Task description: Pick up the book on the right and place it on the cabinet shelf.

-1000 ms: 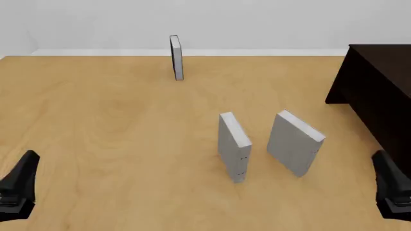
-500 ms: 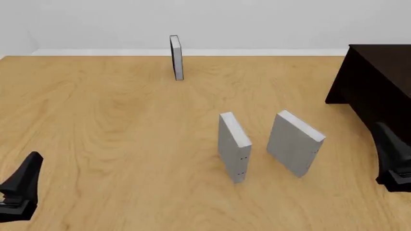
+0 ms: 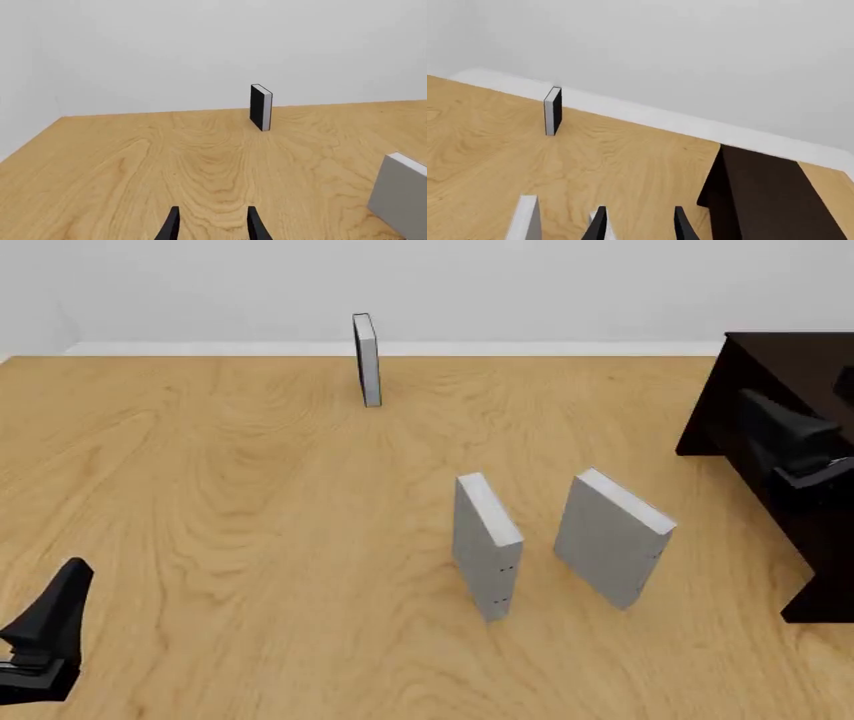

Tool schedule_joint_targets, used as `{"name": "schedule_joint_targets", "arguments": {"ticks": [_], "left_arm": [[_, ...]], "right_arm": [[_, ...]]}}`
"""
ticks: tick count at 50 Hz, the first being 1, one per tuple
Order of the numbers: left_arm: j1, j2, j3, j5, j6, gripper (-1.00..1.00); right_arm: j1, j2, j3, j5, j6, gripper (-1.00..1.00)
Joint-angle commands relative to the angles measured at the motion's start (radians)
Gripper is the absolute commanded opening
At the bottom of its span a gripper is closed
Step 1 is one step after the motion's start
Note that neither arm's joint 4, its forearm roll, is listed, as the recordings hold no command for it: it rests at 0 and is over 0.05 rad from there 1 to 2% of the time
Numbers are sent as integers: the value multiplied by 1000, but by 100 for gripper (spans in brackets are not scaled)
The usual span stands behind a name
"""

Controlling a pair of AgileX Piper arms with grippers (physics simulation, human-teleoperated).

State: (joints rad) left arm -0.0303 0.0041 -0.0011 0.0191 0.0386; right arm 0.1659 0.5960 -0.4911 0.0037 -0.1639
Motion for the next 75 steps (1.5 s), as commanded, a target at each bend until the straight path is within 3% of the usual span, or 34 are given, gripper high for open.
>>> {"name": "schedule_joint_targets", "arguments": {"ticks": [1,26,28,35,37,40,46,66,73,75], "left_arm": [[-1,-3,0,2,13,100],[-10,-2,1,13,14,100],[-8,-2,1,13,15,100],[-7,-3,1,12,18,100],[-7,-3,1,12,17,100],[-10,-3,1,13,24,100],[-13,-3,1,15,27,100],[-19,-2,1,18,23,100],[-43,-2,1,24,65,100],[-41,-3,1,25,60,100]], "right_arm": [[53,150,-178,97,-25,100],[98,324,-394,337,-69,100],[102,341,-405,358,-101,100],[112,380,-464,423,-117,100],[104,392,-474,430,-148,100],[113,405,-491,446,-137,100],[132,441,-509,484,-170,100],[145,560,-555,557,-195,100],[157,600,-573,566,-153,100],[151,611,-569,564,-178,100]]}}
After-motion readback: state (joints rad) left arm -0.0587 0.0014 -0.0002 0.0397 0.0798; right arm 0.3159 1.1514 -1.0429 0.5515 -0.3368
